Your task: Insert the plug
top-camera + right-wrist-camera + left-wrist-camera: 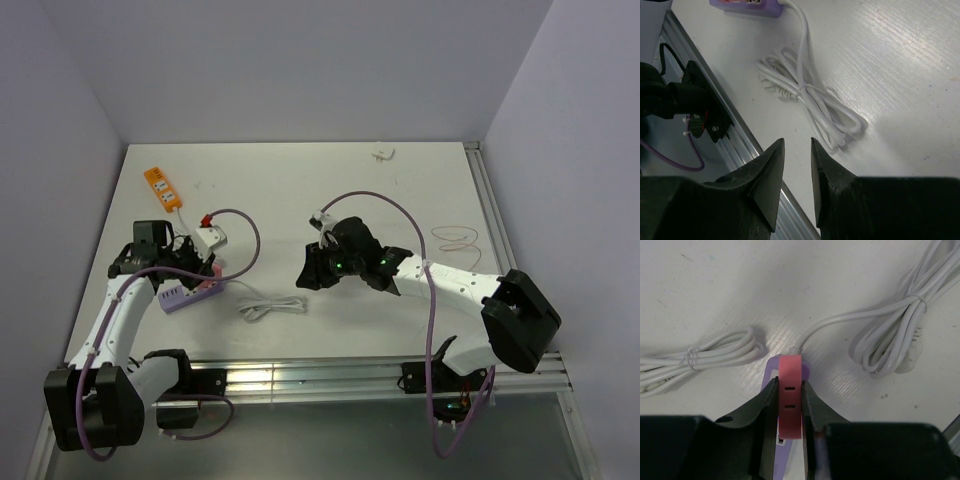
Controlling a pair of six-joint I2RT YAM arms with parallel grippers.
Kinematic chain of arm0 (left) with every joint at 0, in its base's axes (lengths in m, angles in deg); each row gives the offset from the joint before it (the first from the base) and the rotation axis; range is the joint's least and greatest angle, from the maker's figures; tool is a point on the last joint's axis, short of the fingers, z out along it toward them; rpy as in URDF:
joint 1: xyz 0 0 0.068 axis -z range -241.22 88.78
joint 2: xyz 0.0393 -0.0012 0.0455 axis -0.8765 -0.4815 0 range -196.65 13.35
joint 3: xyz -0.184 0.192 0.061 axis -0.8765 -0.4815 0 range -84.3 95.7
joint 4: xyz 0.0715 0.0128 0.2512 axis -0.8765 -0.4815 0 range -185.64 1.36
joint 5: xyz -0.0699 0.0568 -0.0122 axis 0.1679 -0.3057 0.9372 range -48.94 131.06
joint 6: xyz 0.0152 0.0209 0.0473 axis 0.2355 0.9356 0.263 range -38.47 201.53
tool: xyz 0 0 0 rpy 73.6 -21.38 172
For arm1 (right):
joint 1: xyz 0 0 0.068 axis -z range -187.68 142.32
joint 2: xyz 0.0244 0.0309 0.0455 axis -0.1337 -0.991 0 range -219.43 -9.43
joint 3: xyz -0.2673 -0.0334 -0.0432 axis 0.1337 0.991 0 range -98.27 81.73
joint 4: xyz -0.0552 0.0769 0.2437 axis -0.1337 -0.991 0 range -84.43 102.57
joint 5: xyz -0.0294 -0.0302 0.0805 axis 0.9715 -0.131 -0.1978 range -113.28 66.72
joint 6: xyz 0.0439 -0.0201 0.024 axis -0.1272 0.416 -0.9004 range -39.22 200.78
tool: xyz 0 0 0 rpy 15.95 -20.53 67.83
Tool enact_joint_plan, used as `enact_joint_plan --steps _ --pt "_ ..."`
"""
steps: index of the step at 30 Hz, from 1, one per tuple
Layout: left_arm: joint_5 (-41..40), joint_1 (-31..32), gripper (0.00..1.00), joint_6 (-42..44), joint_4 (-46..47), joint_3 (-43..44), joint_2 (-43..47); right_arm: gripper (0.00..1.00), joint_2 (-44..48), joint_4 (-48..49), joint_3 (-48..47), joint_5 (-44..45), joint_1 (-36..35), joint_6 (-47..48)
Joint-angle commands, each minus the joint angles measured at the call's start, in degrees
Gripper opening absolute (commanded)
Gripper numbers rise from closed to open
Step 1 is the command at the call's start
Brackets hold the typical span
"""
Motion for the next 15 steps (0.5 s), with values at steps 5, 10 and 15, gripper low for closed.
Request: enact_joint_plan --steps 5,10,15 --pt "2.34 -0.25 0.0 0.93 2.34 1.63 0.27 0.35 0.53 2.14 0.23 -0.68 0.49 -0.11" --pt "1.99 -0.25 0.0 1.28 2.25 1.54 0.18 0.36 0.53 2.32 0.4 -0.86 0.49 -0.29" --pt "1.99 -0.25 0.0 1.28 2.42 1.02 -0.17 0.35 0.62 2.4 0.32 -0.94 0.58 -0.29"
